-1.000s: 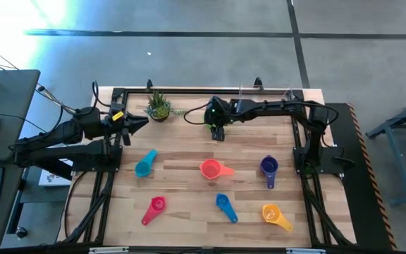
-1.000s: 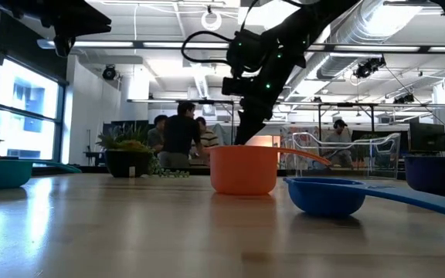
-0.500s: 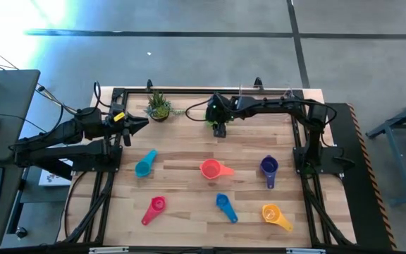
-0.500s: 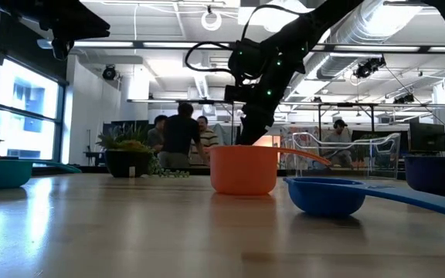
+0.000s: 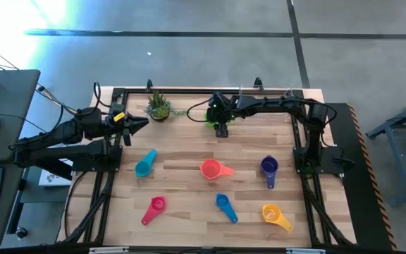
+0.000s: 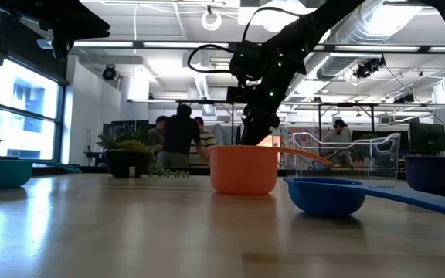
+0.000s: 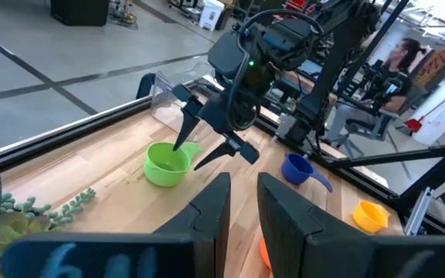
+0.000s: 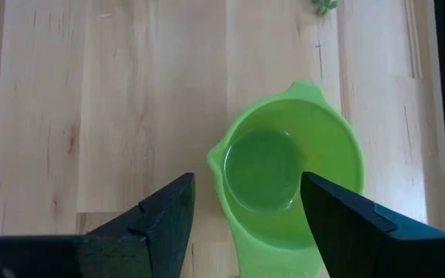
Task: Nest measuring cups in basket
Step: Stack the light green measuring cup on top of the orange measuring cup
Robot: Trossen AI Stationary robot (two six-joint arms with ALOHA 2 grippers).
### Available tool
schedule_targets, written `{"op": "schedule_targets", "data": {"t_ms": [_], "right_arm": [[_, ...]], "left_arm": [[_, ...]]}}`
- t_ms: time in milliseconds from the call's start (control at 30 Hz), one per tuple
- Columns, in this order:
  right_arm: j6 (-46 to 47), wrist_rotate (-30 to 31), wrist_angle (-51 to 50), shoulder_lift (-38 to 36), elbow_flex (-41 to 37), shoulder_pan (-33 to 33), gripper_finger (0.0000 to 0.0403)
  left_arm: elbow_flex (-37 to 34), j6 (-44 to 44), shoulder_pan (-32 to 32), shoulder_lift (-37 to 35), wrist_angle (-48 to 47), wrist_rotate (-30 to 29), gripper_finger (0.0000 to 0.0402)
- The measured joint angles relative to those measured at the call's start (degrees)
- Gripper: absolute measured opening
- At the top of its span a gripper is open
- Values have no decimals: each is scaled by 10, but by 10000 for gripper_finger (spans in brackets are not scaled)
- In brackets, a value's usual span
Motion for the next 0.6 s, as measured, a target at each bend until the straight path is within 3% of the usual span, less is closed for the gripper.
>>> {"op": "schedule_targets", "data": {"t_ms": [467,600], "right_arm": [[3,28,0,27,0,4,228],[3,29,-1,27,0,4,203]], "left_arm": [[0,9,0,0,0,-19,58],[0,10,0,0,0,-24,58]]}}
